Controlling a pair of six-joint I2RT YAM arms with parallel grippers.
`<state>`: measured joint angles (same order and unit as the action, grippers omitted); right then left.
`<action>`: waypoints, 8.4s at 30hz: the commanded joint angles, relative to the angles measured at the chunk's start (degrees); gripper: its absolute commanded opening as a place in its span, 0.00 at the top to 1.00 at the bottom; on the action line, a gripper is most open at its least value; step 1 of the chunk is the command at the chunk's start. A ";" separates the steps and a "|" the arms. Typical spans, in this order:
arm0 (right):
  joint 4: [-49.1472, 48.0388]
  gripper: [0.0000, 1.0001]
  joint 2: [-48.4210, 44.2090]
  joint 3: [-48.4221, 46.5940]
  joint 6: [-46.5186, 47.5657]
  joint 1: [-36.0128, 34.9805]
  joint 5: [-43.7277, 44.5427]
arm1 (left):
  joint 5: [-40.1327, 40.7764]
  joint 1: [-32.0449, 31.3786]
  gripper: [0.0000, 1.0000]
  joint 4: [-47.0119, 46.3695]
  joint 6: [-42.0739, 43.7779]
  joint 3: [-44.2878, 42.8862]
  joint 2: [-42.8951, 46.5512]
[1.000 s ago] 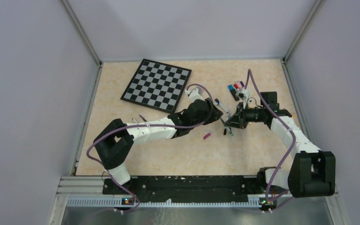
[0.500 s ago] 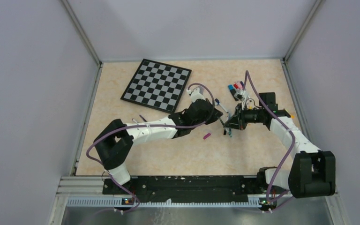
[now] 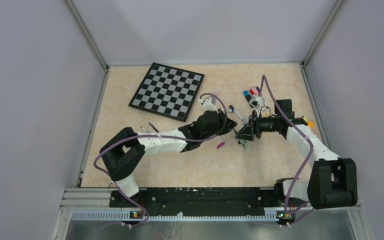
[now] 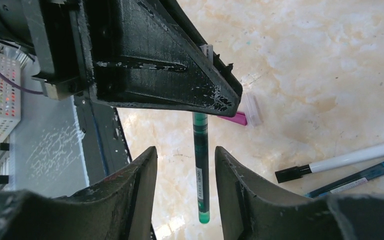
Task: Open the pen caps
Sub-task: Open the pen cap from the pen, then place the pen at the center of the board, then place the pen cap at the center of the board, then pick up the pen from the center of the board.
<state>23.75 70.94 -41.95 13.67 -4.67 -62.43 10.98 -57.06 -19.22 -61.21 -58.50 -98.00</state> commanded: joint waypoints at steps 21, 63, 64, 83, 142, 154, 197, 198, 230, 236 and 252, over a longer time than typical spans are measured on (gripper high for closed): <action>3.40 1.00 3.42 -1.52 4.04 -4.15 2.26 | 10.79 8.51 1.00 -20.06 3.85 10.05 13.91; 8.32 0.93 64.96 -77.33 -12.64 -47.37 44.88 | 13.96 22.27 1.00 46.78 28.70 28.61 91.46; 7.86 0.93 66.10 -78.27 -13.11 -47.78 46.06 | 14.13 22.31 1.00 47.05 28.81 28.29 91.66; 5.92 0.74 70.91 -83.86 -16.55 -49.17 51.58 | 12.24 22.34 1.00 47.29 27.03 28.33 91.57; -4.49 0.55 -16.50 1.43 2.15 6.45 27.67 | -6.28 -5.01 0.94 37.80 30.10 -25.10 -18.11; -4.63 0.55 -16.28 1.85 2.30 6.77 27.63 | -0.86 -4.91 0.73 43.99 32.36 -33.54 -24.11; -3.66 0.55 -15.14 2.84 5.05 8.18 24.64 | -3.02 -2.99 0.59 40.73 31.59 -31.81 -18.52; -3.64 0.55 -15.04 2.87 5.05 8.18 24.64 | -3.13 -2.96 0.59 40.63 31.59 -31.66 -18.32; -4.25 0.46 -13.36 8.33 12.50 8.27 15.69 | 17.54 -2.03 0.01 17.03 33.82 12.98 29.75; -0.63 0.44 -7.17 3.69 11.94 7.05 21.35 | 16.55 -1.65 0.01 15.20 31.26 24.33 44.25; 3.64 0.45 15.45 -12.62 3.16 -2.35 42.92 | 16.01 -1.65 0.01 14.80 26.50 36.21 58.21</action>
<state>26.02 81.91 -49.74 20.43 -5.78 -25.41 26.63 -58.85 -1.17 -33.56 -22.79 -39.31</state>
